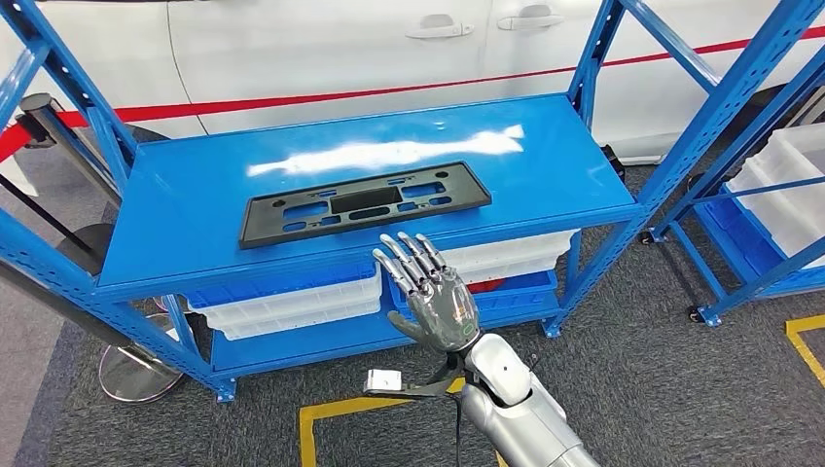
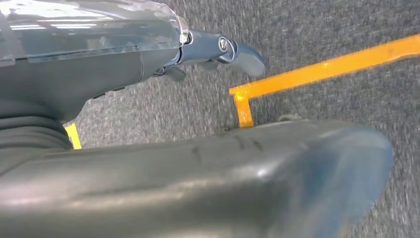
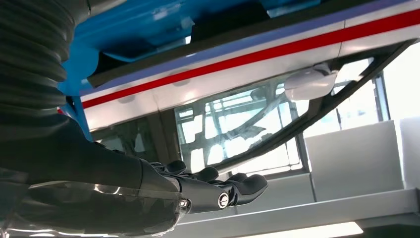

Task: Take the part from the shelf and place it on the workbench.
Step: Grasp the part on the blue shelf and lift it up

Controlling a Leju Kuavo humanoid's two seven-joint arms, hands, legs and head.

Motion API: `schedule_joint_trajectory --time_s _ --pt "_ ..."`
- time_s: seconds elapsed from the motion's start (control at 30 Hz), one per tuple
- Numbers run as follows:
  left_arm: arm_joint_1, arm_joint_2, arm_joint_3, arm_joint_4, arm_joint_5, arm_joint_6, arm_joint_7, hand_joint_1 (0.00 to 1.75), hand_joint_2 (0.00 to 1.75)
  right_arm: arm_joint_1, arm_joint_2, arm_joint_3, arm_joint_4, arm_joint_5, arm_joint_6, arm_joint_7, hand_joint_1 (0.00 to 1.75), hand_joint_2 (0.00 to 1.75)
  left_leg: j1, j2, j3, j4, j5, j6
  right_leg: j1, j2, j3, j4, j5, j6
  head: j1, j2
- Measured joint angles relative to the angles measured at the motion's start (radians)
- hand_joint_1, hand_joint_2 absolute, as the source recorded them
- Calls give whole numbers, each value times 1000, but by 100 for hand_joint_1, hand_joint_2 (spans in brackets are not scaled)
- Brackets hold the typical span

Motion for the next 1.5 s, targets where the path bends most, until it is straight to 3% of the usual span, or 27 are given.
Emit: schedule_joint_trajectory --time_s 0.07,0.17,0.2,0.23,0.27,0.33,0.4,0.53,0.57,0.63,0.7,0.73,0.87,0.9,1.0,1.03,1.13,1.23,1.27,1.3,1.33,1.4,1.43,1.5 --pt "-3 -6 9 1 10 23 5 0 0 -6 16 0 33 10 -10 -13 0 175 0 2 -10 30 -22 -10 -8 -1 8 -12 4 -9 0 0" --pt "-6 -14 22 2 22 49 12 0 0 -11 39 7 79 19 -16 -4 0 175 8 2 -95 206 -104 -25 -11 -3 16 -16 2 -16 0 0" --pt "-5 -16 26 2 25 53 13 0 0 -10 44 11 92 23 -16 4 0 175 11 3 -127 263 -120 -29 -11 -3 18 -16 0 -17 0 0" --pt "-5 -17 30 2 28 55 14 0 0 -8 49 16 103 27 -16 11 0 175 14 3 -142 284 -114 -32 -11 -3 20 -15 -2 -16 0 0" --pt "-4 -18 33 2 31 57 15 0 0 -6 53 21 111 30 -16 16 0 175 17 3 -140 267 -90 -35 -11 -1 23 -14 -5 -14 0 0" --pt "-4 -18 38 2 34 59 15 0 0 -5 63 29 123 34 -16 24 0 175 21 4 -85 134 -10 -36 -13 1 33 -11 -14 -7 0 0" --pt "-6 -21 42 3 35 60 16 0 0 -6 70 34 131 36 -17 28 0 175 19 5 -36 26 27 -29 -10 2 35 -5 -22 4 0 0" --pt "-7 -27 51 4 39 66 18 0 0 -8 79 46 143 38 -18 44 0 175 14 1 -25 5 22 0 -10 2 35 1 -33 27 0 0" --pt "-6 -29 54 4 42 68 18 0 0 -8 82 50 146 38 -19 53 0 175 15 2 -23 2 22 6 -12 2 27 19 -46 32 0 0" --pt "-7 -31 57 4 45 72 19 0 0 -8 85 60 150 40 -19 77 0 175 16 2 -19 -1 21 16 -15 2 -24 123 -99 38 0 0" --pt "-6 -32 59 4 47 73 19 0 0 -6 85 70 154 40 -20 98 0 175 14 2 -19 0 18 21 -15 2 -97 254 -151 41 0 0" --pt "-6 -33 59 4 48 73 19 0 0 -5 85 73 155 40 -20 103 0 175 13 2 -19 0 17 22 -14 2 -118 291 -163 42 0 0" --pt "-6 -33 60 4 48 73 19 0 0 -4 85 75 156 40 -20 105 0 175 12 2 -19 0 17 23 -14 2 -131 311 -167 41 0 0" --pt "-6 -33 61 4 48 73 20 0 0 -4 85 79 157 37 -20 113 0 175 10 1 -16 0 15 23 -14 2 -125 287 -142 38 0 0" --pt "-5 -40 67 4 44 72 30 0 0 -20 85 93 161 11 -21 192 0 175 2 -1 1 0 -1 11 1 1 -34 56 -12 7 0 0" --pt "-6 -42 68 4 42 71 33 0 0 -28 85 95 161 5 -21 217 0 175 1 0 6 -1 -5 4 5 1 -10 2 6 -1 0 0" --pt "-6 -41 69 4 33 62 36 0 0 -49 87 95 161 5 -21 252 0 175 1 4 -7 40 -33 -12 -6 1 7 -17 8 -12 0 0" --pt "-1 -31 69 4 20 18 36 0 0 -66 94 99 162 9 -16 290 0 175 8 4 -100 227 -115 -24 -8 -1 21 -21 -1 -19 0 0" --pt "2 -26 69 4 17 1 36 0 0 -69 96 100 163 11 -12 300 0 175 10 4 -129 276 -126 -28 -8 -1 26 -20 -6 -19 0 0" --pt "5 -21 69 4 14 -12 35 0 0 -70 99 102 163 13 -9 310 0 175 12 4 -141 288 -115 -31 -8 -1 31 -19 -11 -18 0 0" --pt "8 -16 69 4 11 -21 35 0 0 -71 102 104 163 18 -5 319 0 175 15 5 -134 260 -85 -32 -9 0 38 -18 -17 -16 0 0" --pt "13 -9 68 4 5 -33 34 0 0 -73 110 107 161 32 5 339 0 175 18 7 -79 128 -5 -33 -9 1 55 -16 -31 -9 0 0" --pt "14 -6 68 4 1 -37 33 0 0 -75 113 108 159 41 12 348 0 175 17 8 -51 67 18 -29 -7 2 61 -14 -38 -4 0 0" --pt "13 -3 66 4 -5 -42 33 0 0 -77 116 110 152 59 26 365 0 175 14 7 -24 10 23 -17 -4 1 66 -12 -46 9 0 0"
